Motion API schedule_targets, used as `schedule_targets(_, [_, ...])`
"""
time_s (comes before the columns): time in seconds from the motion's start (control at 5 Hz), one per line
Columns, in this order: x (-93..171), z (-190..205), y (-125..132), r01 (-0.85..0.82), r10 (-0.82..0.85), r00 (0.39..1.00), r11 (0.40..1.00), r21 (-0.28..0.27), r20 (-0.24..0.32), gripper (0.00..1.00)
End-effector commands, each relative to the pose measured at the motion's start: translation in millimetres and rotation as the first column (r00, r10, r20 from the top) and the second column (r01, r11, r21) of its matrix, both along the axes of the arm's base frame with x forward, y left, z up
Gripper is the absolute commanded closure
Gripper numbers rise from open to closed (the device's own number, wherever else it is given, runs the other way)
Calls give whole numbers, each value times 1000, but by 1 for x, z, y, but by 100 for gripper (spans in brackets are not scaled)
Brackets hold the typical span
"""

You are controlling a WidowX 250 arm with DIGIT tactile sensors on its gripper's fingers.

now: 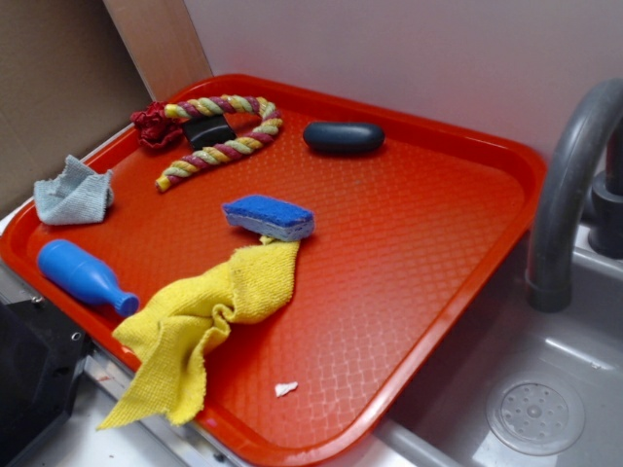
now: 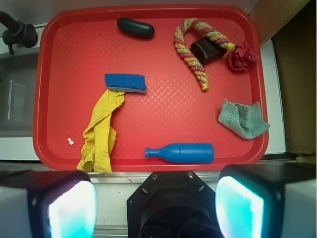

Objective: Grab the blue cloth.

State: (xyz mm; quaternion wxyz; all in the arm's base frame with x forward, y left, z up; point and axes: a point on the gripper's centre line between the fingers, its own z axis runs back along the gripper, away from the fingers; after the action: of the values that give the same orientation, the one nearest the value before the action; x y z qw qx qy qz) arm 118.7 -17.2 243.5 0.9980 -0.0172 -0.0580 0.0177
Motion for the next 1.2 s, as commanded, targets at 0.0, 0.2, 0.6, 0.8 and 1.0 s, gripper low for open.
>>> schedule_targets(0.0, [0,0,0,0,0,1000,1000,0,0,0])
schedule_targets(0.2, [38,-50,48,-246,247,968,969,31,-36,0])
schedule_targets(0.6, [66,-116,132,-693,681,721,709,135,126,0])
schedule_targets(0.8, [49,-149,147,-857,835,506,515,16,218,0])
schedule_targets(1.0, [30,-174,146,-958,942,283,287,4,179,0])
